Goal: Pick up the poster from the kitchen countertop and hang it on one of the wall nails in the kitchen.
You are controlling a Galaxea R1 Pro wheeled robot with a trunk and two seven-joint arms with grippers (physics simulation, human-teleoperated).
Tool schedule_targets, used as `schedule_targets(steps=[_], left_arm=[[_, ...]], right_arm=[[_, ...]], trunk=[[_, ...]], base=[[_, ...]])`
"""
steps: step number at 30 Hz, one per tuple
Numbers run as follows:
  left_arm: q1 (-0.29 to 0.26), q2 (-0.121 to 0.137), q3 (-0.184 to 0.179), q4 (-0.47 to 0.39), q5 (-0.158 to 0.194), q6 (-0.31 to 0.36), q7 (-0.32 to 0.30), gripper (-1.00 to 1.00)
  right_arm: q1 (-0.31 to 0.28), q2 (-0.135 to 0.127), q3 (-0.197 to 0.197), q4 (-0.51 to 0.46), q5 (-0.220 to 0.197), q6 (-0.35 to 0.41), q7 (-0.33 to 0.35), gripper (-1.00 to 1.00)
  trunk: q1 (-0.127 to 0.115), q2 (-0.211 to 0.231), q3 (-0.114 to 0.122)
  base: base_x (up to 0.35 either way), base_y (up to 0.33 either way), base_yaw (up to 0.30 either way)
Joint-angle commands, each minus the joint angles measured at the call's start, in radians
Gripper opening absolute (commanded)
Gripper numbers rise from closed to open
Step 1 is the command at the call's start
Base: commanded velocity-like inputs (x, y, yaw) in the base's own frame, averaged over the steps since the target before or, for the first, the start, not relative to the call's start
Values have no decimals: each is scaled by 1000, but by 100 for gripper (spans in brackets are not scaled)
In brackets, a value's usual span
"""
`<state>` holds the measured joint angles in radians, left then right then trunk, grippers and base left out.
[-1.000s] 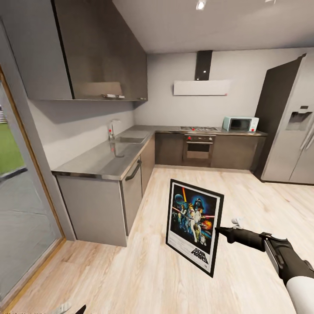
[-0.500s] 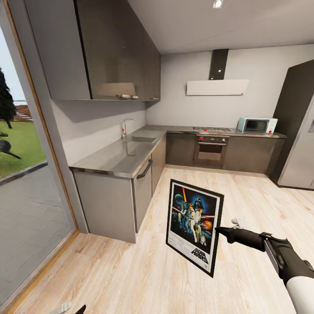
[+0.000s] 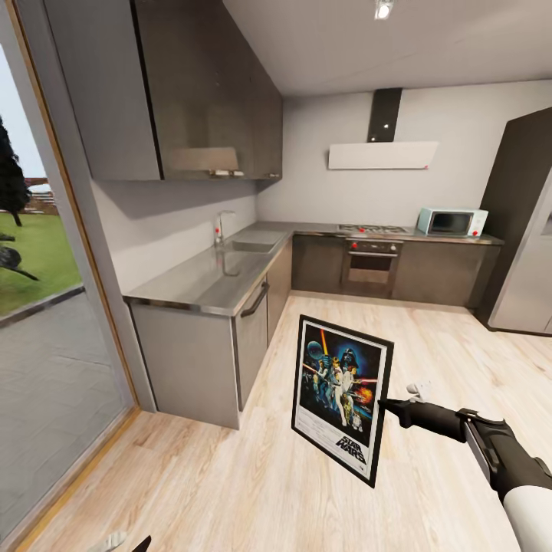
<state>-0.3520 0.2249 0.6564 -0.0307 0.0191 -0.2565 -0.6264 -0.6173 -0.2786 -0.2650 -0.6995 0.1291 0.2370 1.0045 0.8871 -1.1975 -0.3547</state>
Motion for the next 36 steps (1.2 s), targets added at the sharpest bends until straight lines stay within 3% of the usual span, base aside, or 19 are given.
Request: schedule_targets(steps=[1,36], left_arm=[[-1,0,-1,2,2,-4,-3,100],[-1,-1,-1,3,1,-4,20,100]], right_arm=[[-1,1,-5,-1,4,10,8,-100],[-1,1,-5,-1,4,10,9,-100]], trunk=[[-4,7,2],[-138,252,112]], base=[[0,0,0],[0,0,0]])
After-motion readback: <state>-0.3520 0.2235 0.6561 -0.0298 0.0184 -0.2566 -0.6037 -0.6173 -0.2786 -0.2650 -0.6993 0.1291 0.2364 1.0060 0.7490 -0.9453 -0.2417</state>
